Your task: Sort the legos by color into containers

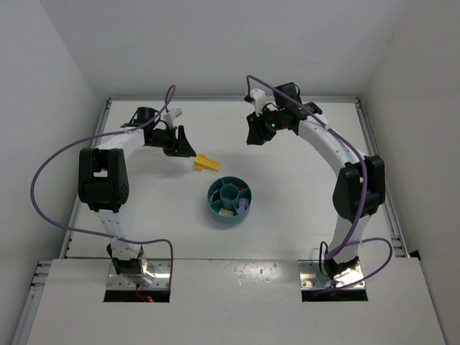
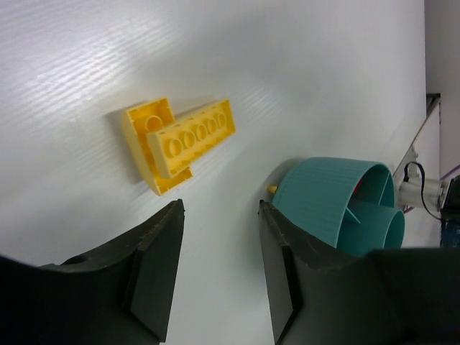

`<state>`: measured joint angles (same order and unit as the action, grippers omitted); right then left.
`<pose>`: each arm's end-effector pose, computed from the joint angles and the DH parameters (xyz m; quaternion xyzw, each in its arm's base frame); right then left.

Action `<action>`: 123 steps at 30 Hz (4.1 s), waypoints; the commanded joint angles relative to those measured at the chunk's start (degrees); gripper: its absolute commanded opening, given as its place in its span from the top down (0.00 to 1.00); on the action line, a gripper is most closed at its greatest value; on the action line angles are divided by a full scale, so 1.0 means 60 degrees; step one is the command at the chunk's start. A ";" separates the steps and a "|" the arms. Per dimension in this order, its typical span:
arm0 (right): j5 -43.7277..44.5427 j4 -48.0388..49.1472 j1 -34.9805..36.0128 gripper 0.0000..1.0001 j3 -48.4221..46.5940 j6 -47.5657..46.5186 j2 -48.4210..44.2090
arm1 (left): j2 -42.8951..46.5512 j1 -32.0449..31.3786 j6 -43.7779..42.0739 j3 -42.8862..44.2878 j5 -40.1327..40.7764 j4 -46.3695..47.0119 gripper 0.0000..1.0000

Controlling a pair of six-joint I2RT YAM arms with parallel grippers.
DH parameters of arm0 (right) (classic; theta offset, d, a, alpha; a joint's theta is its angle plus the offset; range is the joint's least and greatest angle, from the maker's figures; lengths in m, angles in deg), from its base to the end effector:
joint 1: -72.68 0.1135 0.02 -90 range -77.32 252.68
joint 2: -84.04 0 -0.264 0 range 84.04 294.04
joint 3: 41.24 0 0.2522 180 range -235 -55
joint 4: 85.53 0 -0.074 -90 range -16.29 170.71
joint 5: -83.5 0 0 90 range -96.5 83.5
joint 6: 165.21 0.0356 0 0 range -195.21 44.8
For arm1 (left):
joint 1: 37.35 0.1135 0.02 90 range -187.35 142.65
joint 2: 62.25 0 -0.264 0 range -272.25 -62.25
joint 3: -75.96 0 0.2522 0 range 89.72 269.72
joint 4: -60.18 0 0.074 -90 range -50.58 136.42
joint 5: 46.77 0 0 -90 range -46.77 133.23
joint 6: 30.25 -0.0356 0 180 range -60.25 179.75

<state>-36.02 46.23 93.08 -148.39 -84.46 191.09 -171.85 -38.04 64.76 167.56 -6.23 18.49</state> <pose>0.3872 0.1627 0.2882 -0.3191 0.8498 0.2704 0.3207 0.3971 -0.0318 0.2004 0.0762 0.8802 -0.4151 0.2171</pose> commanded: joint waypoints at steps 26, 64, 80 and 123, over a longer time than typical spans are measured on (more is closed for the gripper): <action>0.0364 0.0268 0.0056 0.63 0.0110 -0.0391 -0.0614 | -0.2020 -0.0090 0.0966 0.1030 -0.0547 0.1768 0.51; 0.0540 0.0268 0.0056 0.63 0.0198 -0.0567 -0.0614 | -0.2257 -0.0676 0.0878 0.0649 -0.0738 0.1856 0.84; 0.0349 0.0268 0.0056 0.63 0.0198 -0.0567 -0.0526 | 0.0204 -0.0369 0.0600 0.1015 -0.0140 0.1753 0.96; 0.2355 0.1293 -0.0134 0.62 0.1370 0.0517 -0.0819 | 0.6828 -0.7647 -0.5816 -0.2368 1.0131 0.0743 0.98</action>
<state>-23.38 52.07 92.56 -139.97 -81.75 189.54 -130.26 -81.84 31.25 152.85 51.06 22.28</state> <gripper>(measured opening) 0.384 0.025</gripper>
